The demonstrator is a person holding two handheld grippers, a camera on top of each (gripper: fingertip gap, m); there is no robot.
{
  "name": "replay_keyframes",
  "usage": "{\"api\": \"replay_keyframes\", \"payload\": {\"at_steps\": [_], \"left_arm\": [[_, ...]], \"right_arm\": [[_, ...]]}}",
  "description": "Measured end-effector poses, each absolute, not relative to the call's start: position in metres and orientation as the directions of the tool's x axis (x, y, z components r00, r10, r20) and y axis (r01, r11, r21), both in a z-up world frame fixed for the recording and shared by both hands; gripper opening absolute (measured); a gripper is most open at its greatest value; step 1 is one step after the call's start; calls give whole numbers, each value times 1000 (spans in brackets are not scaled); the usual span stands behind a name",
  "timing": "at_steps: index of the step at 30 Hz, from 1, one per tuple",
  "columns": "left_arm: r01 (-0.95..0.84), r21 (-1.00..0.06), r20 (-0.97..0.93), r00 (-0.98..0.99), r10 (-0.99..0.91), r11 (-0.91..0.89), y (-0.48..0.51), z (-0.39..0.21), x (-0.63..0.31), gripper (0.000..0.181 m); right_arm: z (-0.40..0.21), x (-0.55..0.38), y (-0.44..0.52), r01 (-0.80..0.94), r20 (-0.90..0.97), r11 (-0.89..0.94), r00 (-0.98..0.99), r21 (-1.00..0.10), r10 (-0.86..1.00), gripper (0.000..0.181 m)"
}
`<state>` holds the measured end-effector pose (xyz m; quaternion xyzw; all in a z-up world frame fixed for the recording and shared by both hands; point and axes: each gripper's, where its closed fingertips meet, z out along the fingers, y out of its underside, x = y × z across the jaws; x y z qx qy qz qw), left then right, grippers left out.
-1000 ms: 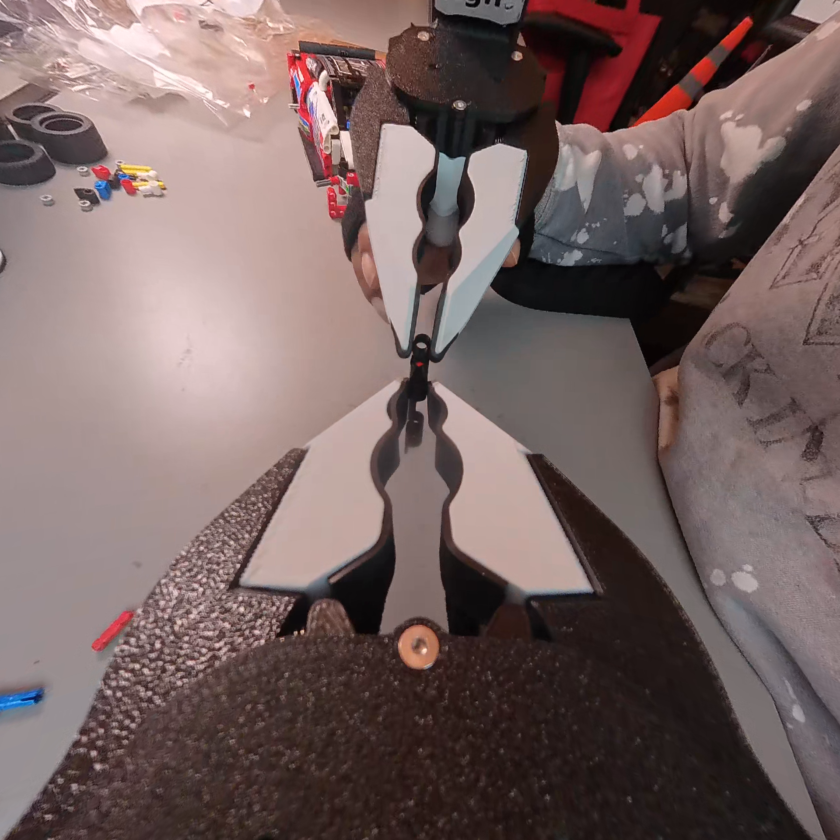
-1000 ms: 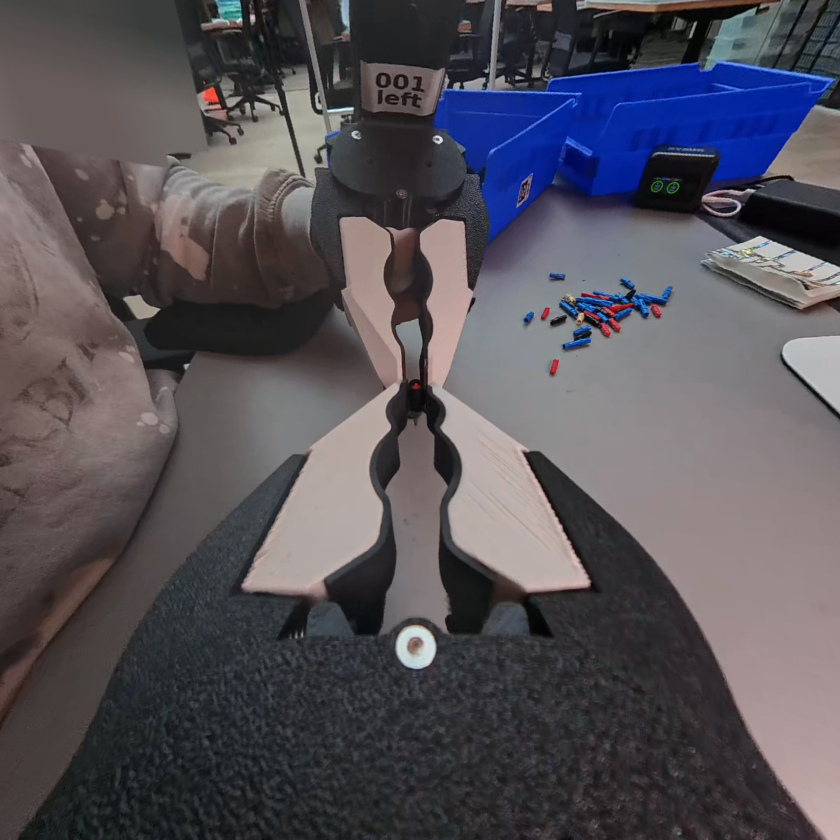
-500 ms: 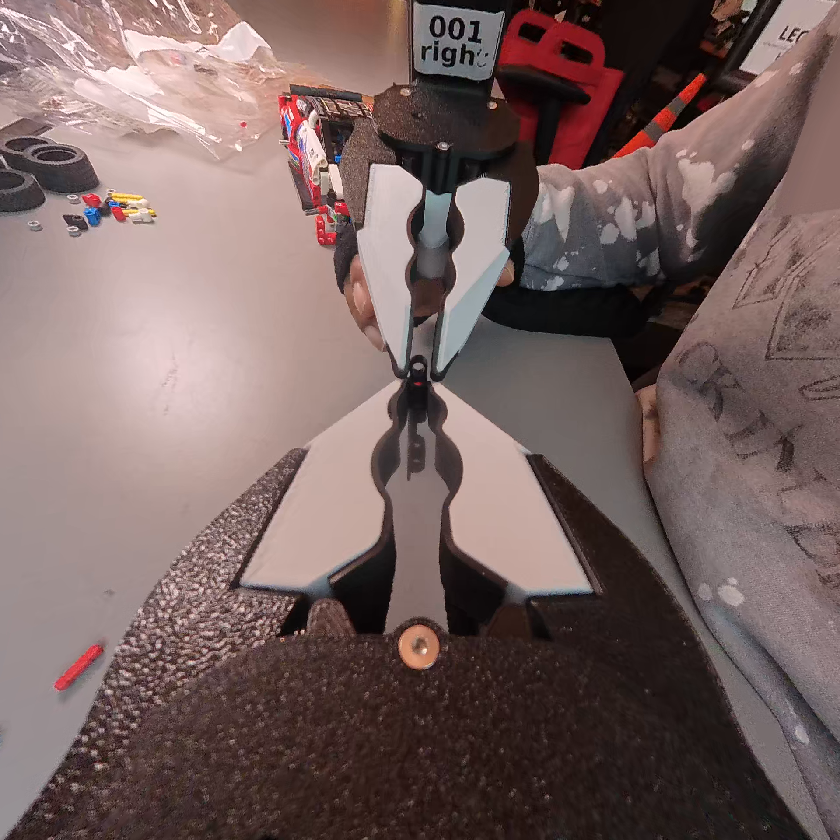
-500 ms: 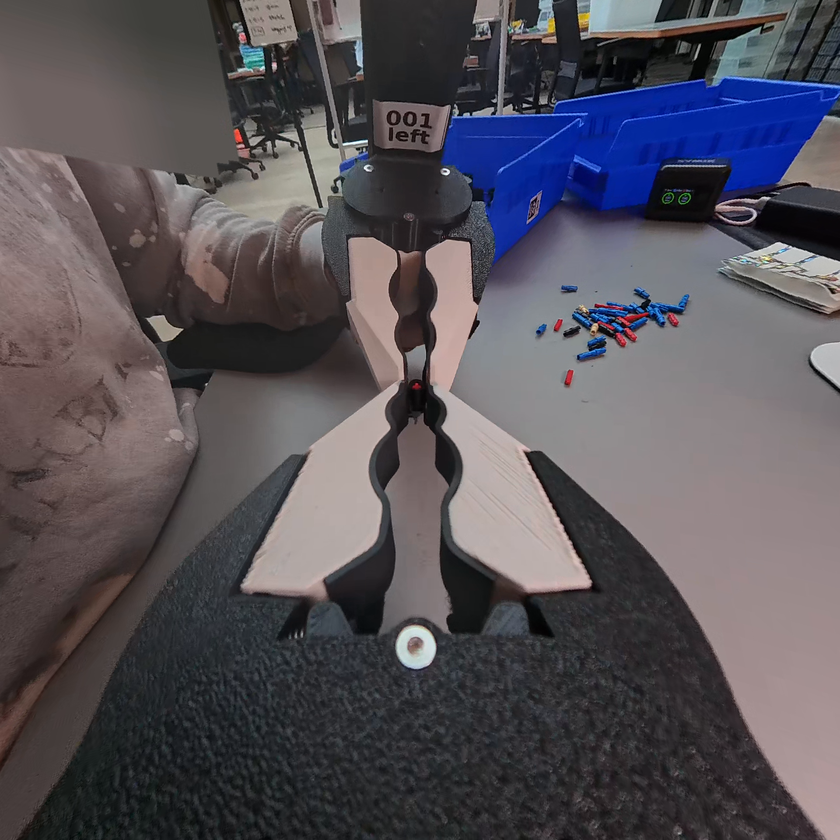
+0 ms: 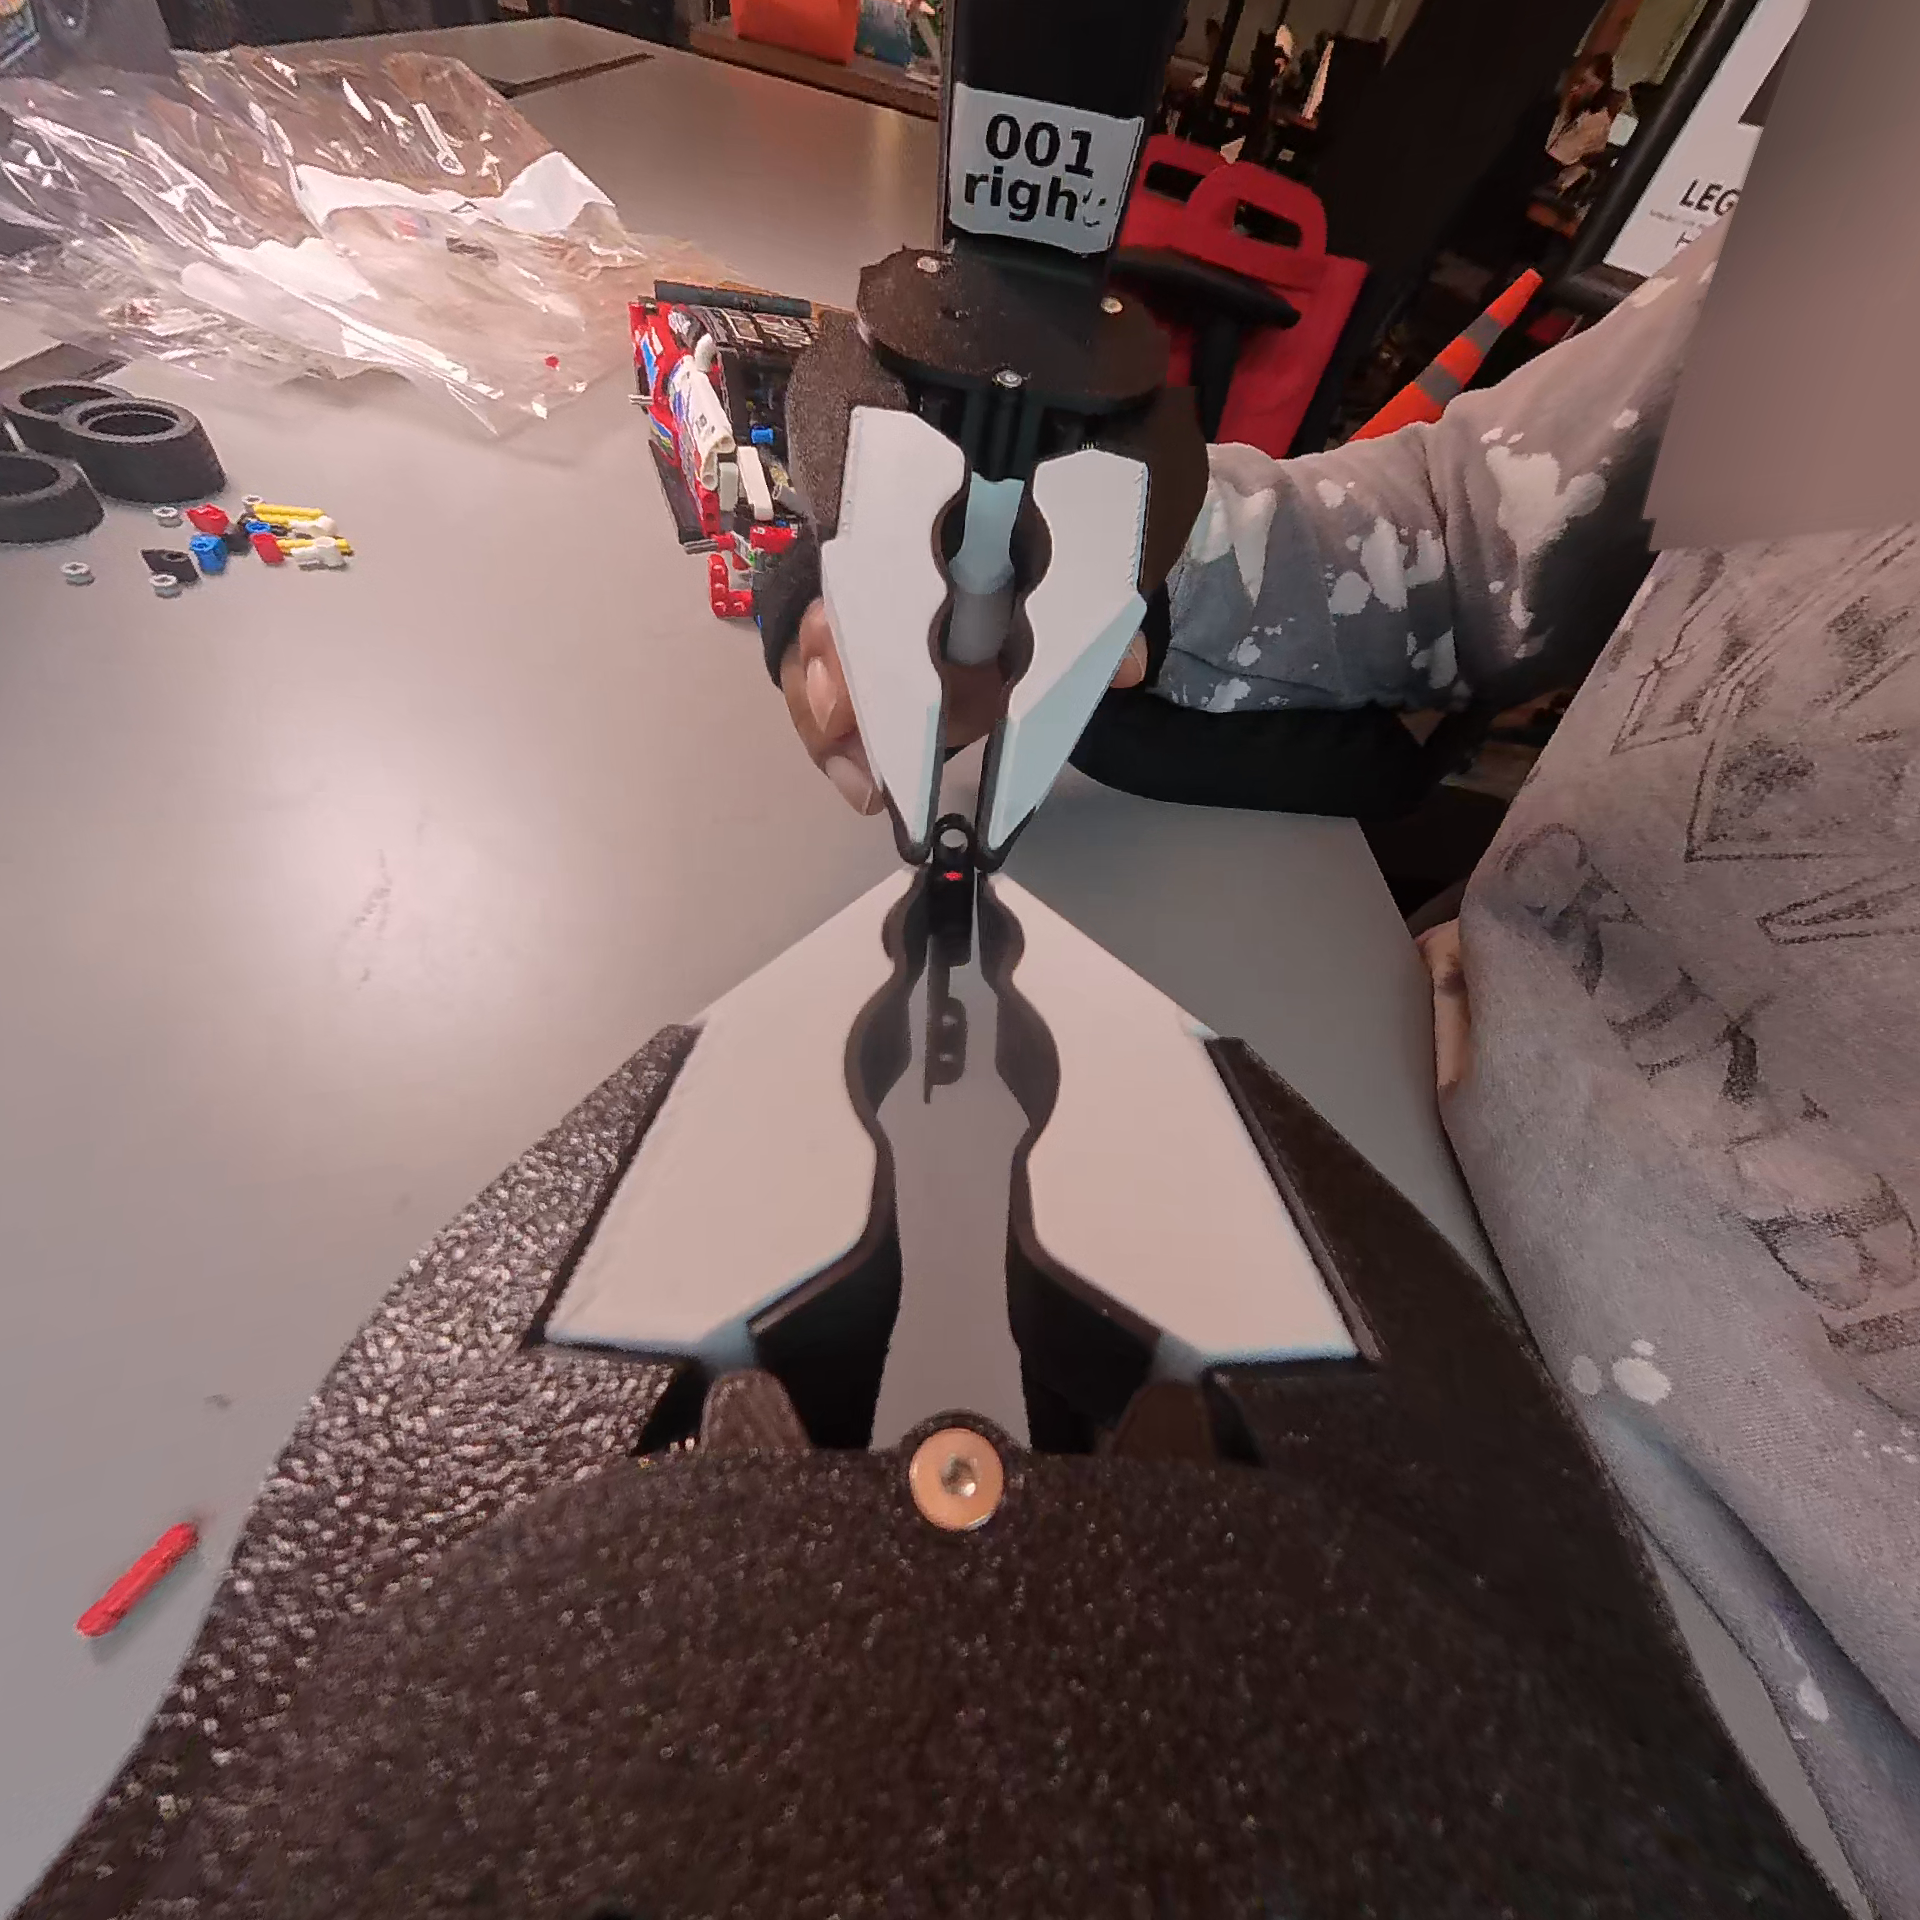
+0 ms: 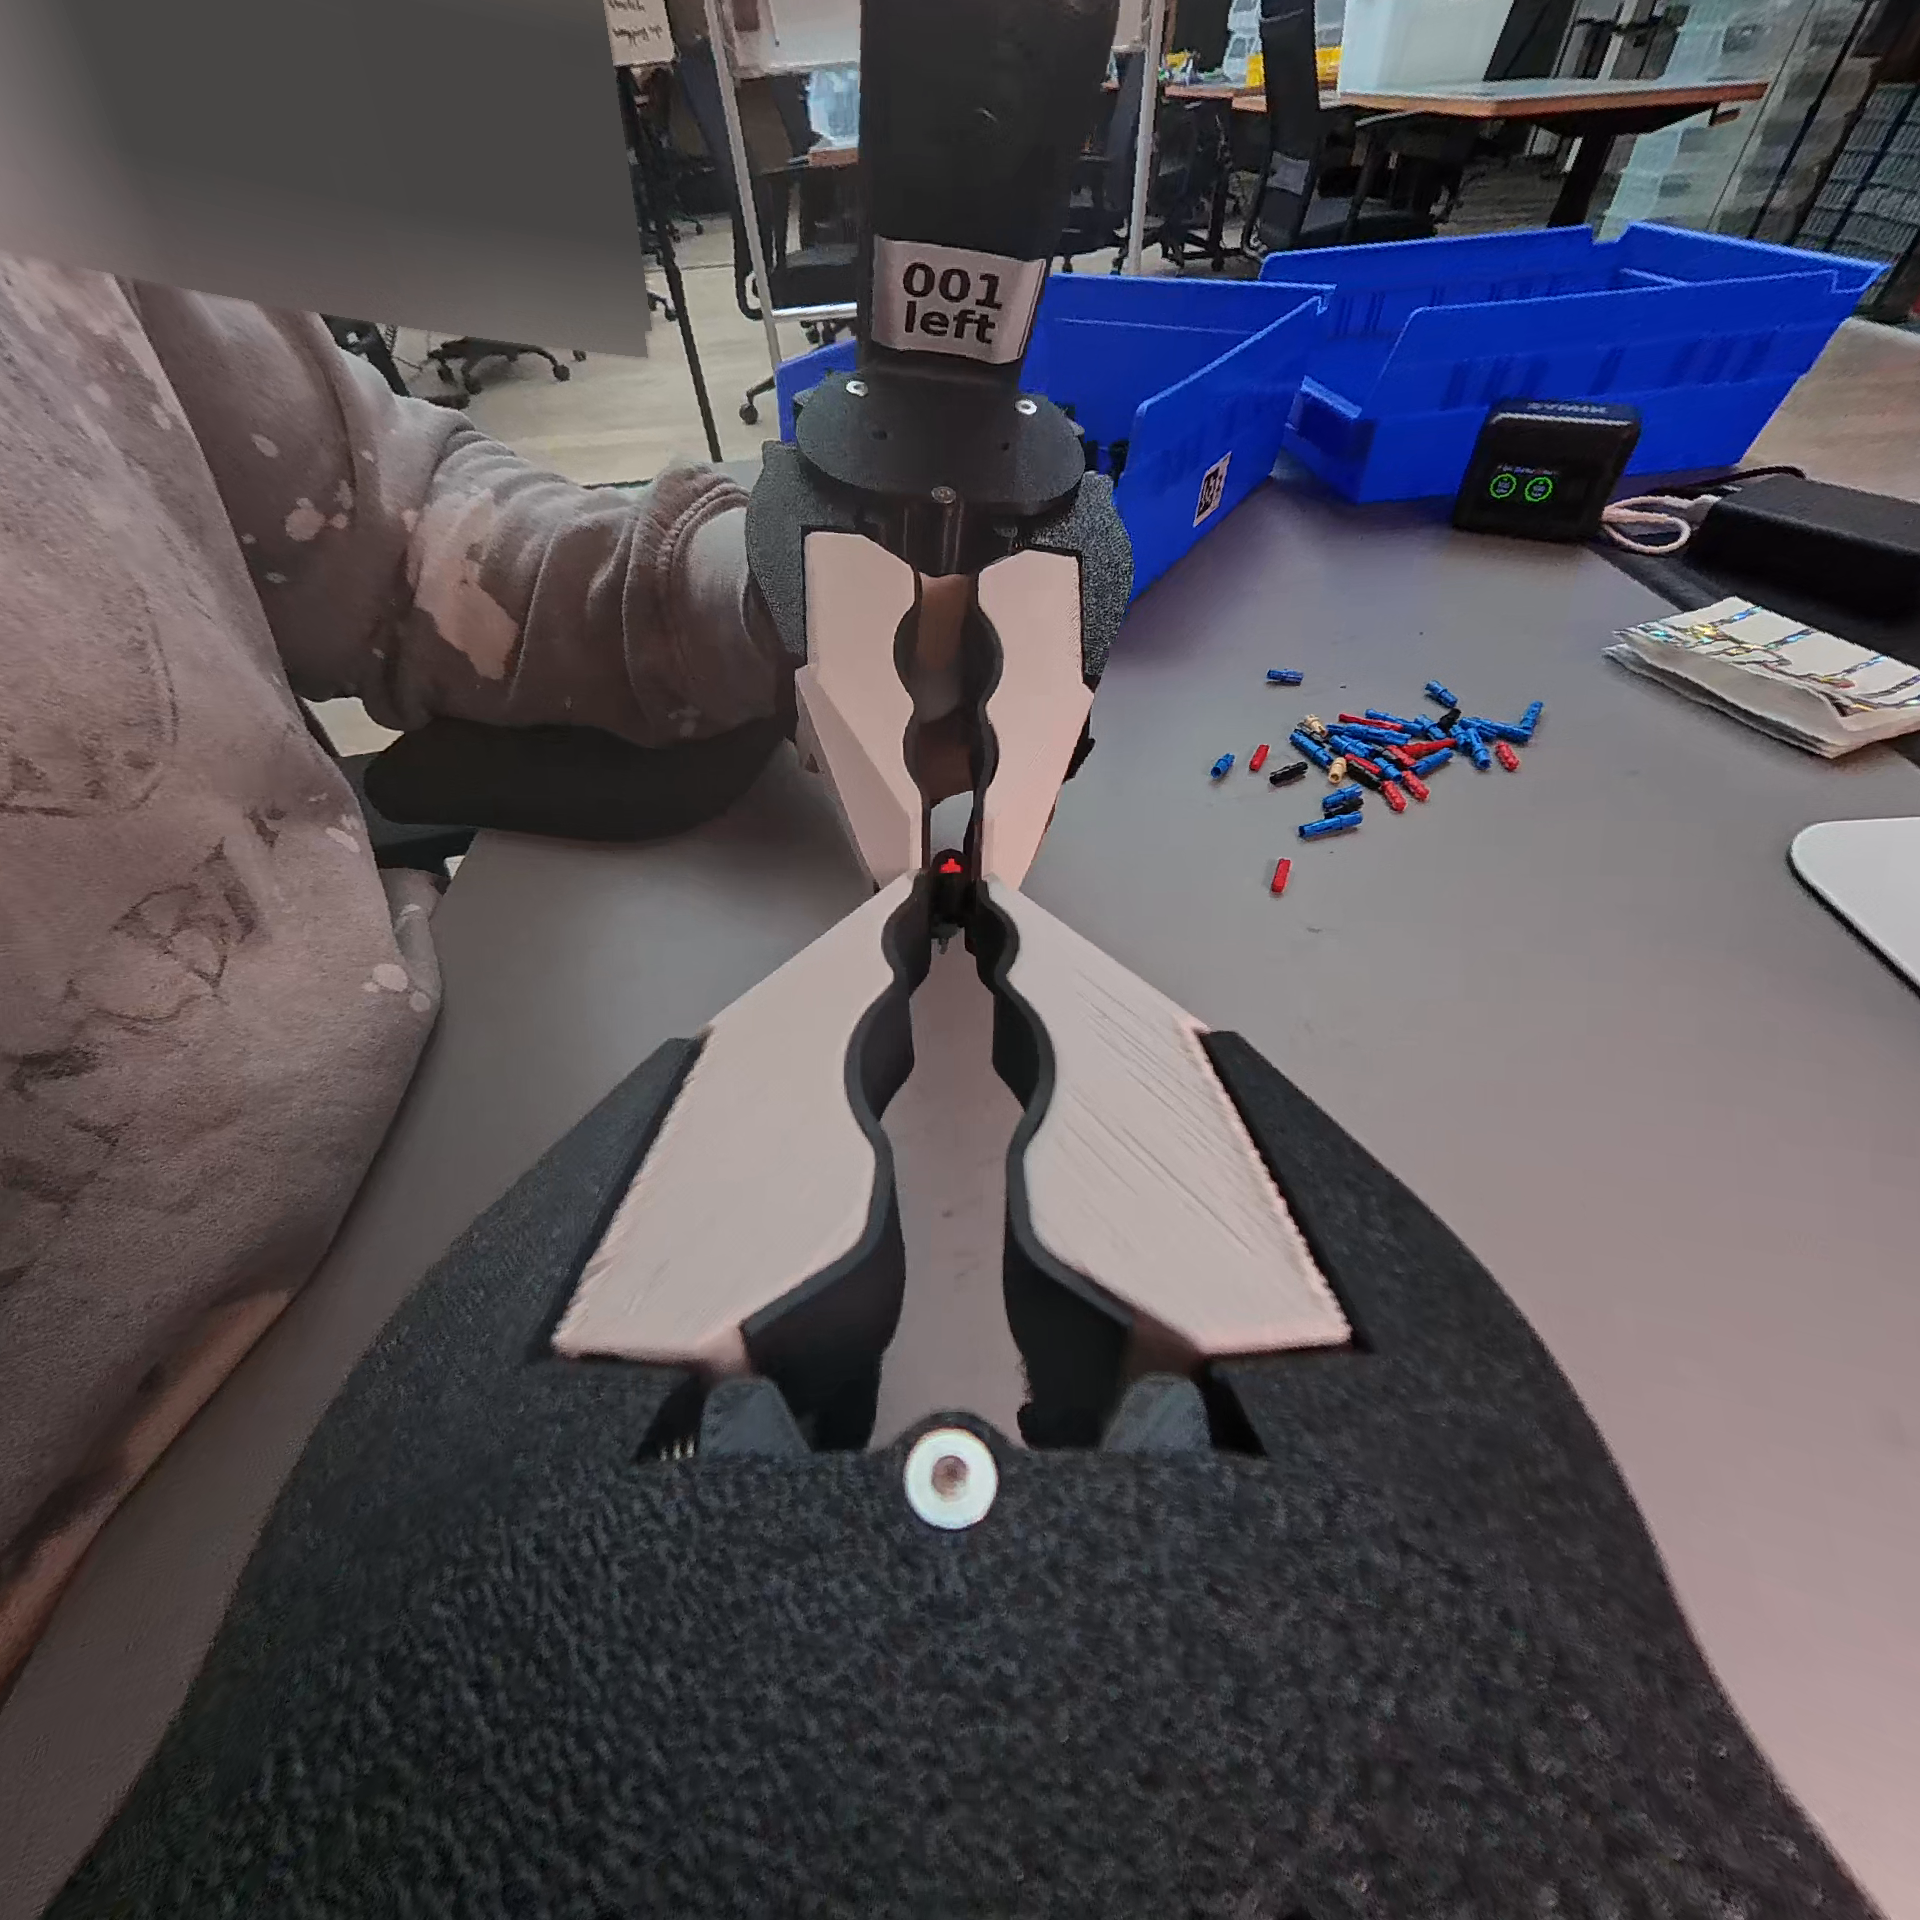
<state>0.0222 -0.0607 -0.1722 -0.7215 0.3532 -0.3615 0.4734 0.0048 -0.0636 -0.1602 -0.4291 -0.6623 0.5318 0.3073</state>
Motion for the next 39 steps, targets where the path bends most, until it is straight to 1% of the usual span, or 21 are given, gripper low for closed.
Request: {"api": "replay_keyframes", "payload": {"at_steps": [2,6,10,16,18,20,24,26,27,28,29,30,31,32,34,36,38,39], "left_arm": [[-151,-940,199,484,-852,-305,-61,-171,22,8],[-114,-947,214,477,-852,-302,-61,-165,22,5],[-153,-951,162,497,-852,-270,-60,-166,22,5],[-89,-968,164,487,-858,-235,-61,-153,25,5],[-37,-971,192,479,-857,-238,-61,-146,24,5],[27,-968,234,457,-858,-250,-63,-138,23,5],[107,-956,292,430,-854,-273,-62,-132,23,6],[129,-951,307,430,-849,-279,-60,-132,22,6],[128,-949,314,432,-846,-288,-59,-134,23,0],[-63,-937,266,513,-816,-345,-55,-174,25,0],[-205,-889,246,541,-804,-410,-57,-205,30,5],[-122,-925,262,484,-835,-361,-62,-188,41,4],[-49,-942,272,471,-839,-333,-60,-171,42,6],[-21,-944,278,483,-830,-329,-55,-163,37,6],[-17,-933,298,518,-802,-358,-47,-160,29,5],[3,-932,309,527,-792,-361,-43,-159,26,5],[29,-928,330,523,-786,-371,-43,-157,25,5],[26,-931,323,521,-790,-363,-44,-156,26,5]], "right_arm": [[-160,4,-63,234,-40,71,-437,-970,898,6],[-152,4,-63,199,-42,51,-437,-979,898,6],[-154,4,-65,218,-68,33,-436,-975,897,6],[-141,7,-65,169,-46,31,-434,-985,900,6],[-134,7,-65,140,-57,3,-424,-990,904,5],[-123,6,-65,101,-129,-95,-414,-990,901,4],[-113,4,-64,88,-311,-306,-448,-948,838,3],[-112,2,-61,78,-353,-357,-448,-931,821,2],[-112,2,-59,69,-369,-380,-448,-922,814,1],[-86,9,-50,-50,-395,-481,-498,-876,772,0],[-51,23,-31,-133,-451,-619,-570,-774,687,0],[-34,33,-16,-236,-345,-506,-496,-830,797,0],[-31,35,-12,-249,-220,-330,-385,-910,896,0],[-33,38,-9,-239,-185,-274,-335,-932,924,0],[-59,36,-2,-154,-228,-282,-298,-947,927,0],[-79,32,-13,-71,-231,-270,-340,-960,912,0],[-103,22,-25,44,-155,-148,-346,-988,926,9],[-110,19,-33,89,-159,-136,-381,-987,911,15]]}}
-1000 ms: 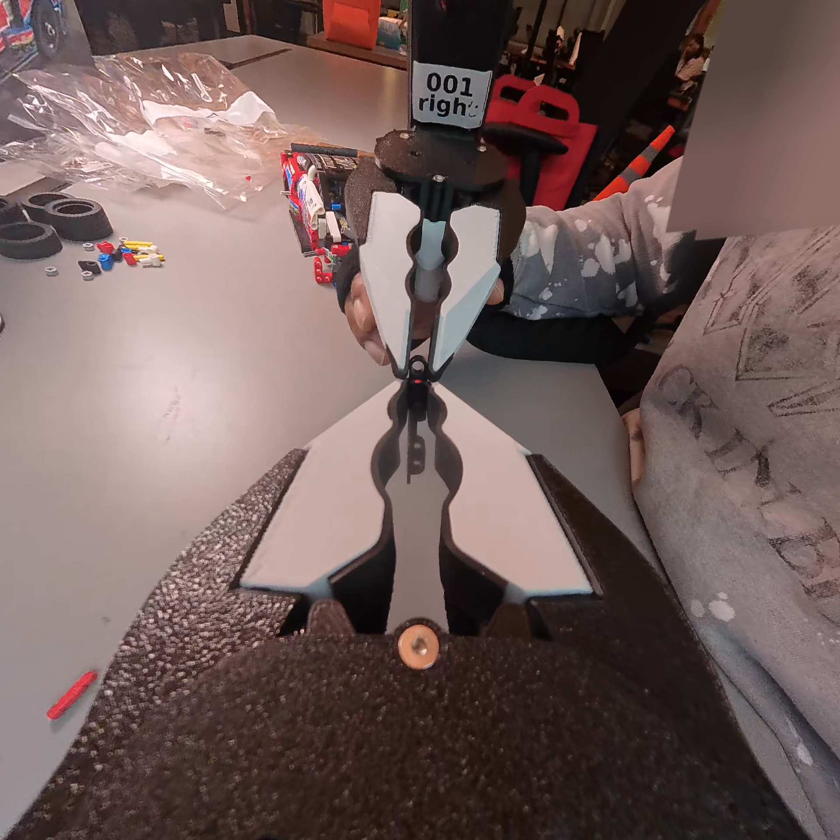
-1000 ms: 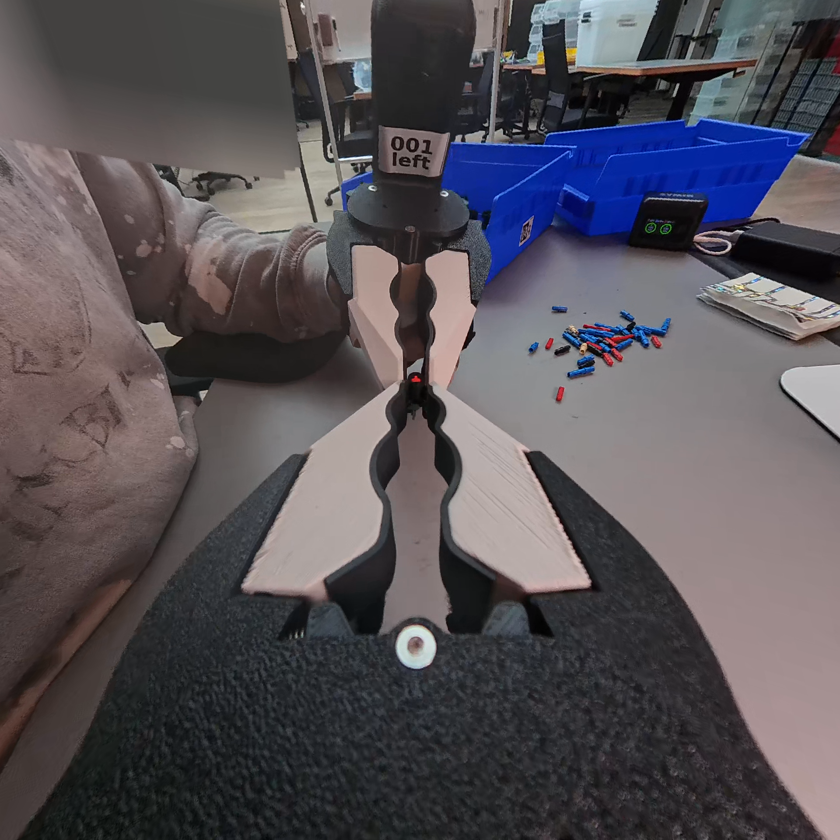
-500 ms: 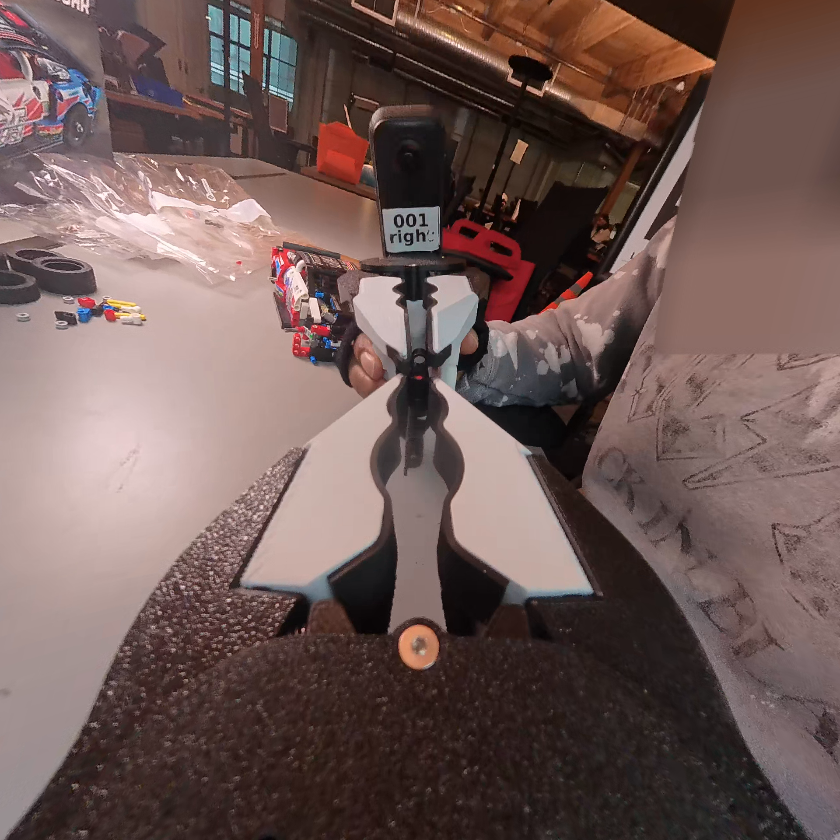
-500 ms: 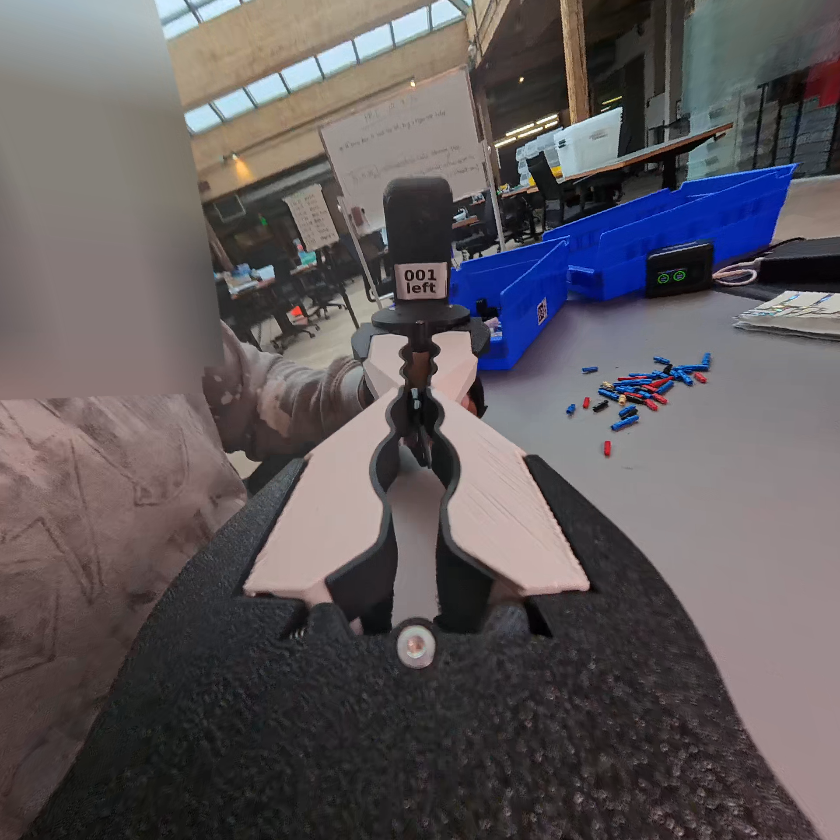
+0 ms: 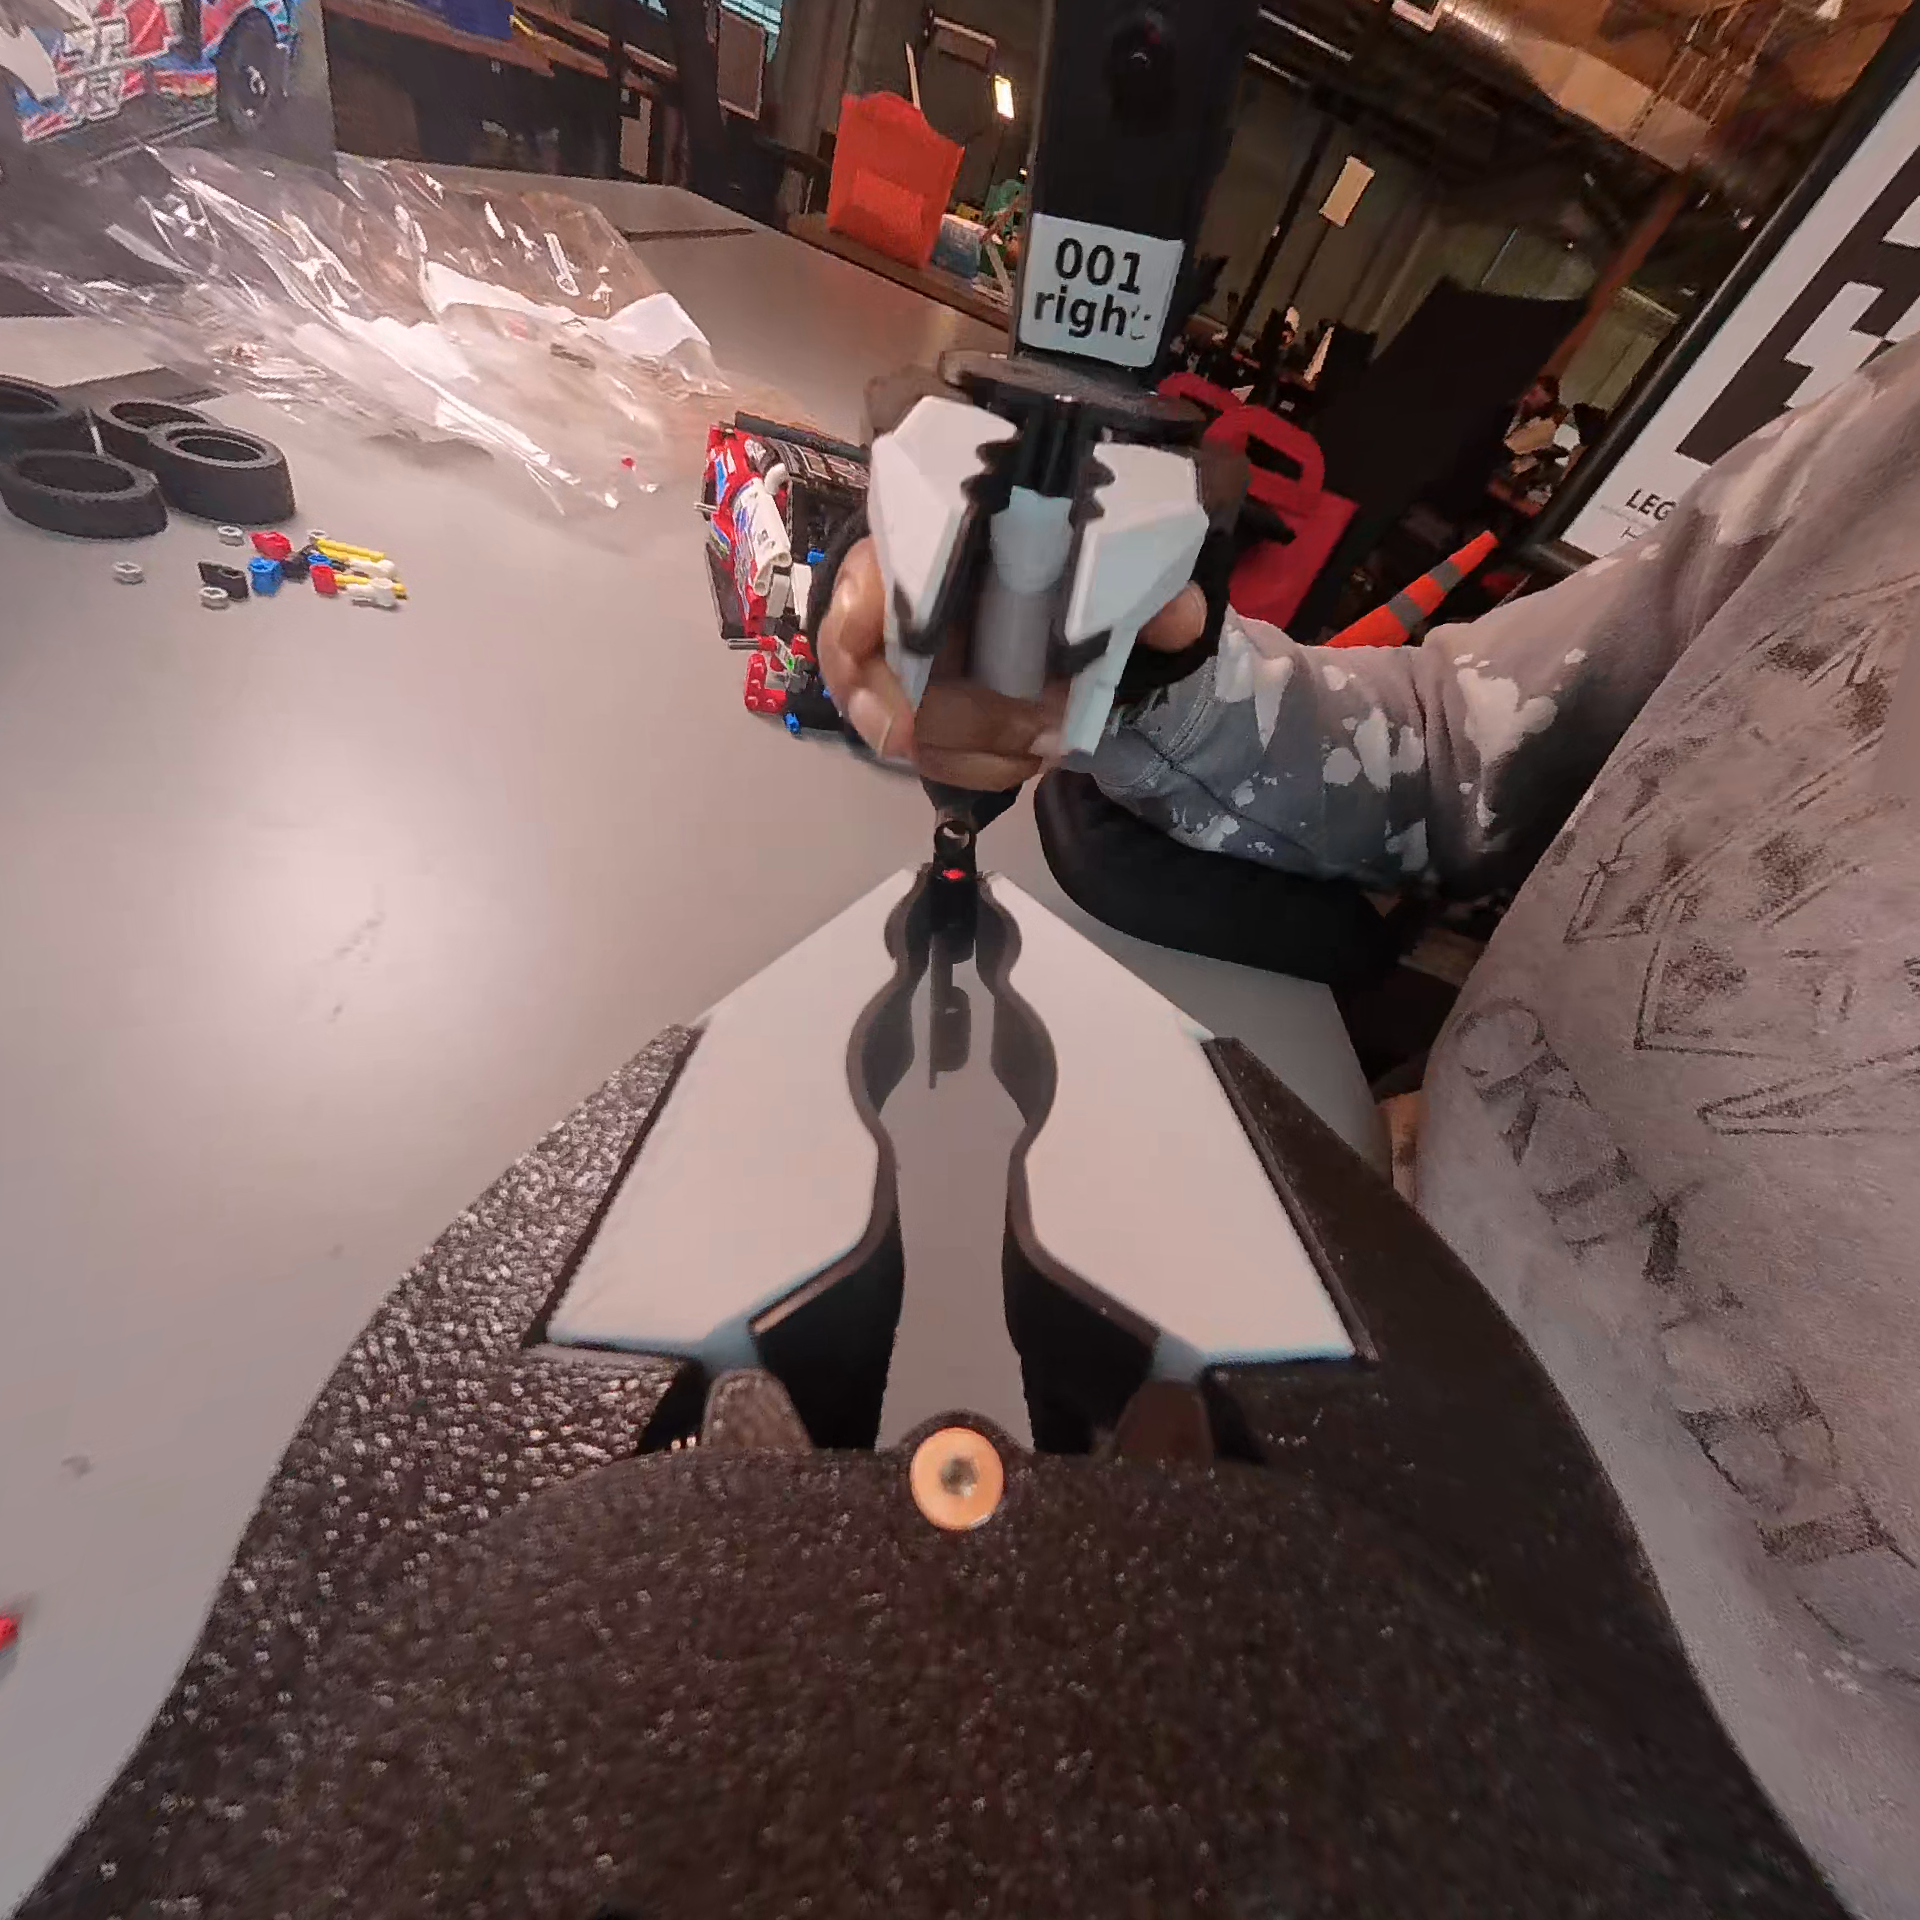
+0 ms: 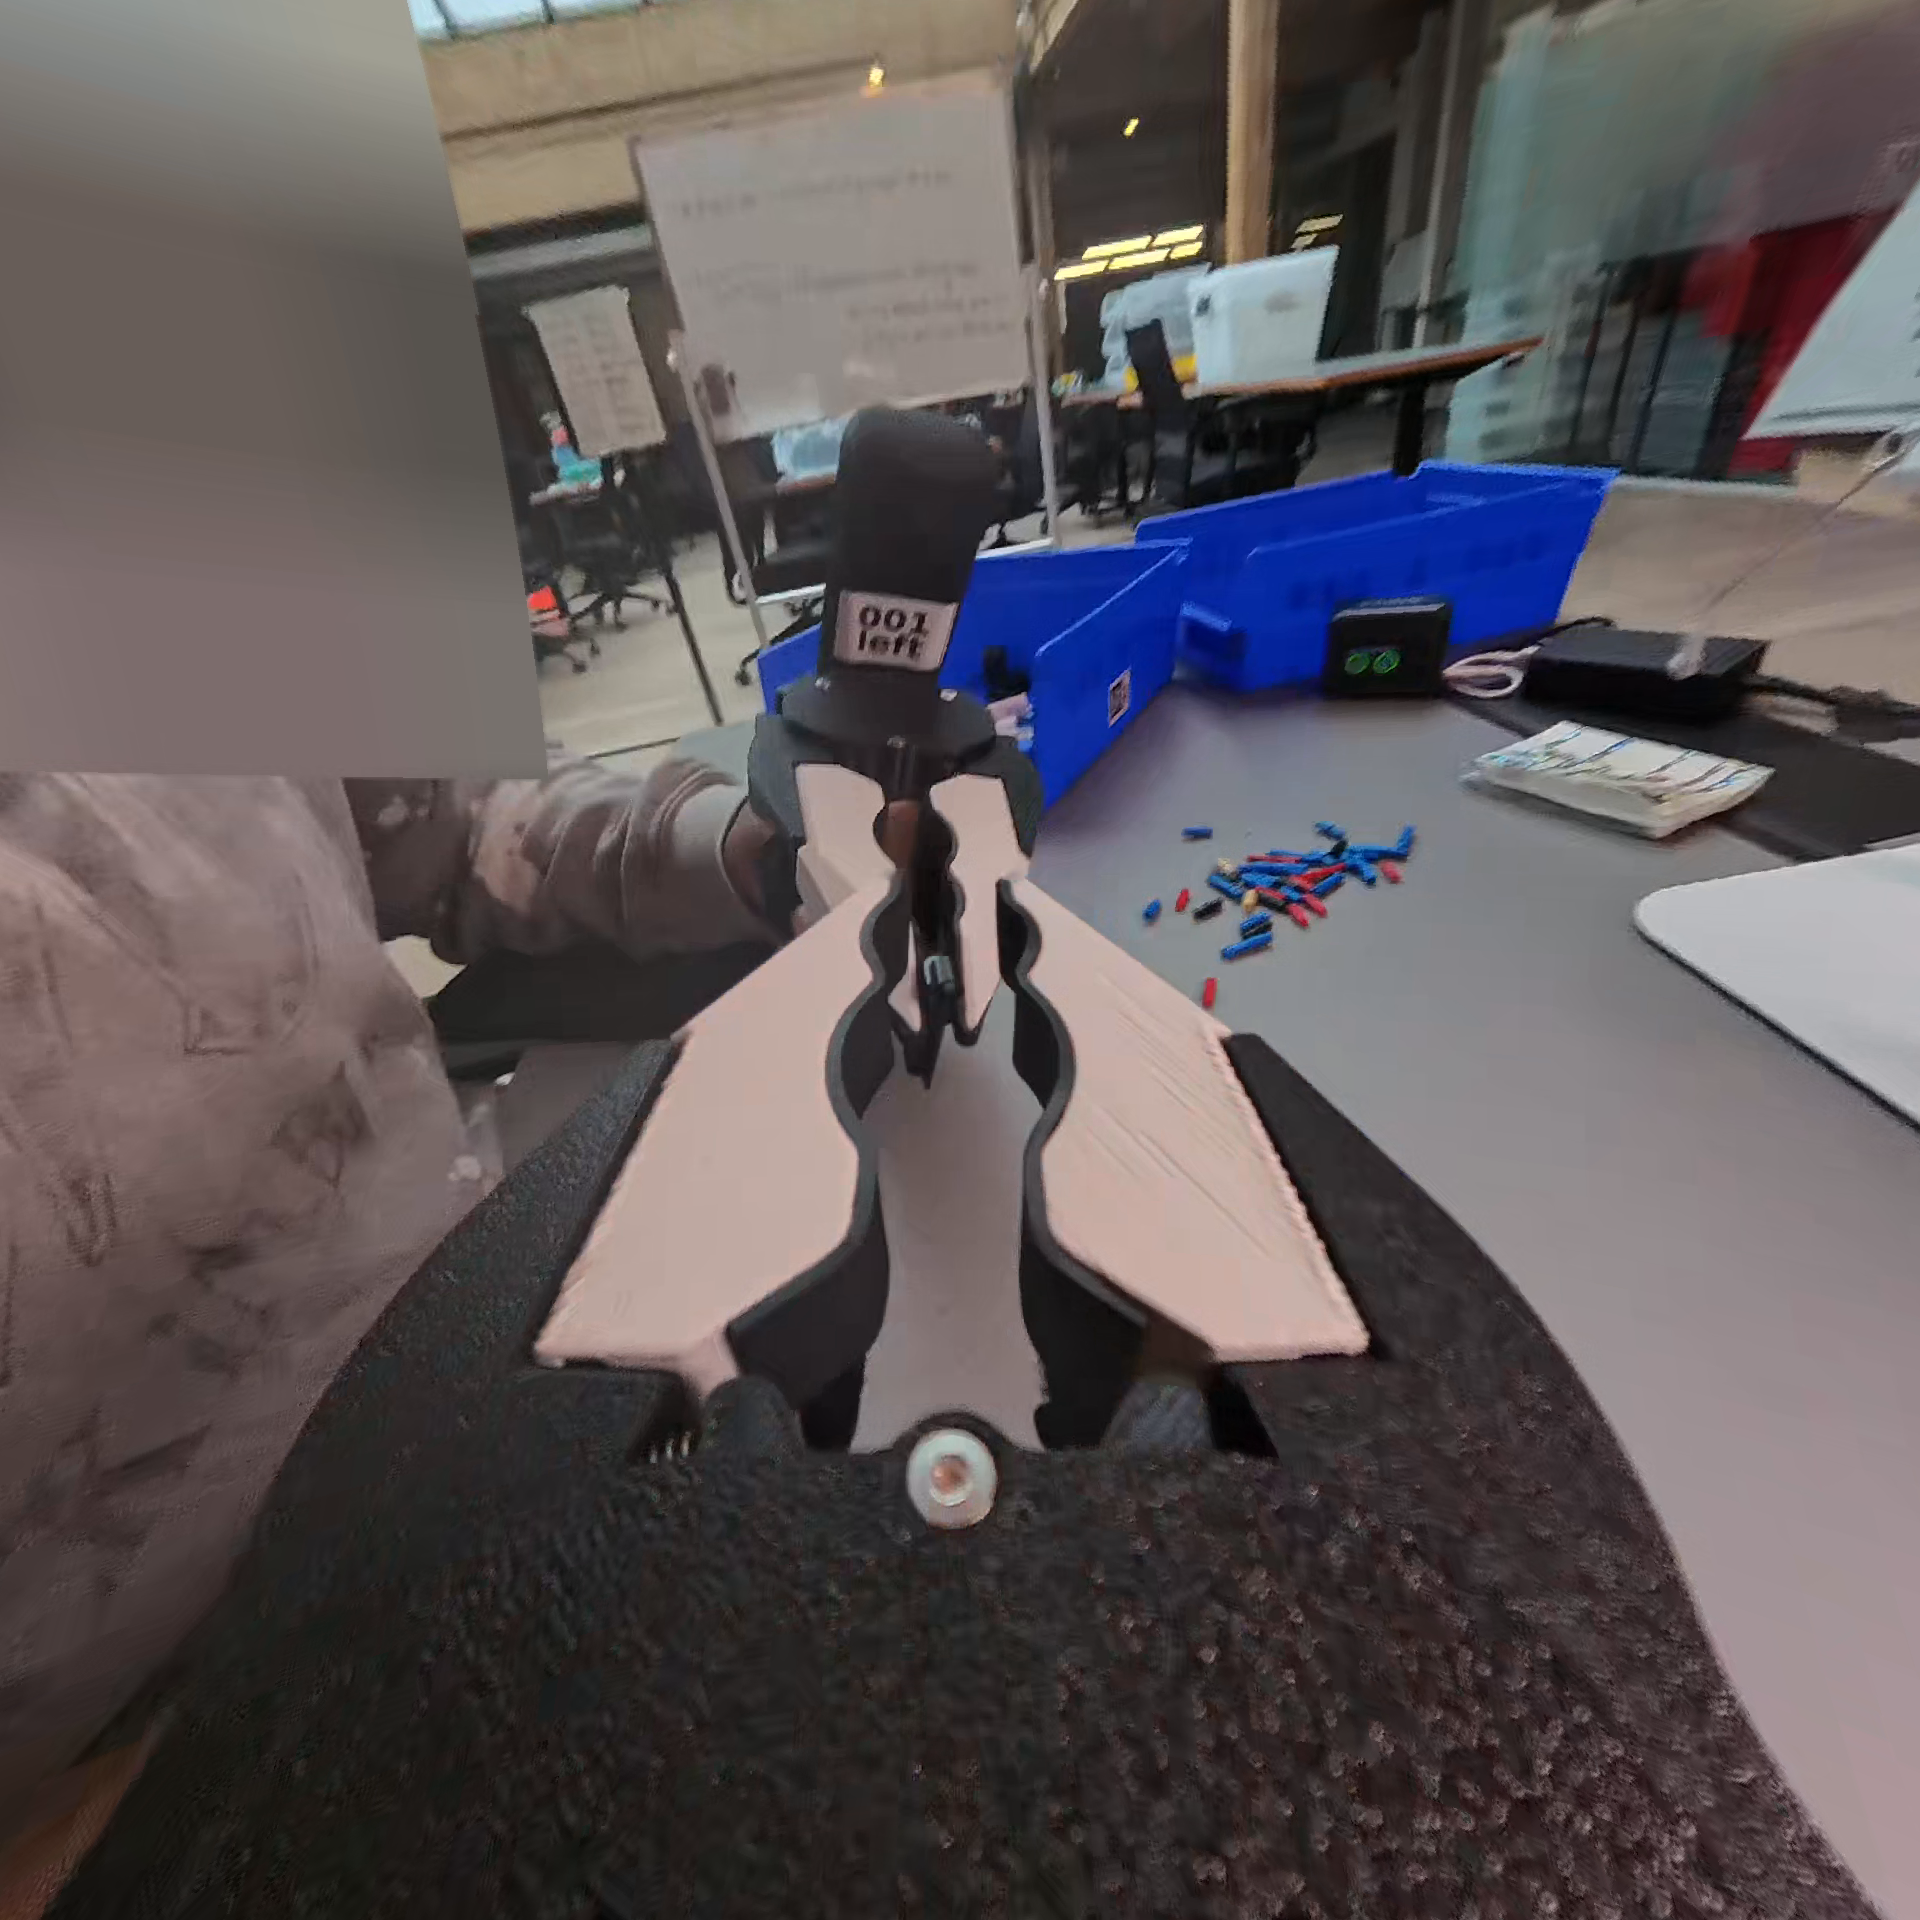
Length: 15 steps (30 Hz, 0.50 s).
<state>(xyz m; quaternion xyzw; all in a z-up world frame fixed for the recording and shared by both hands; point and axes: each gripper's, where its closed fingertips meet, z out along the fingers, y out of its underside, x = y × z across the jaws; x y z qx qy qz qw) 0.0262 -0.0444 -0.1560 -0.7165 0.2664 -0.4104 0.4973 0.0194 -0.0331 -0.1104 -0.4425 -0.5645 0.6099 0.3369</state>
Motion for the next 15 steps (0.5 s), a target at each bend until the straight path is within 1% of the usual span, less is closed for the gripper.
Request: {"api": "replay_keyframes", "payload": {"at_steps": [1,3,5,9,11,15], "left_arm": [[19,-935,313,517,-797,-354,-46,-155,28,5],[12,-942,293,516,-805,-335,-49,-152,30,5],[11,-947,282,514,-810,-322,-51,-149,30,5],[5,-953,264,499,-825,-302,-56,-145,32,5],[-1,-957,251,506,-825,-291,-56,-144,32,5],[22,-950,281,488,-826,-311,-59,-139,31,5]], "right_arm": [[-116,16,-39,126,-174,-134,-400,-983,900,19],[-130,12,-48,186,-159,-89,-408,-979,899,21],[-137,11,-56,214,-150,-62,-425,-975,893,17],[-134,12,-60,209,-160,-72,-443,-975,882,12],[-131,12,-60,192,-145,-64,-441,-979,886,5],[-124,11,-63,151,-120,-59,-433,-987,894,4]]}}
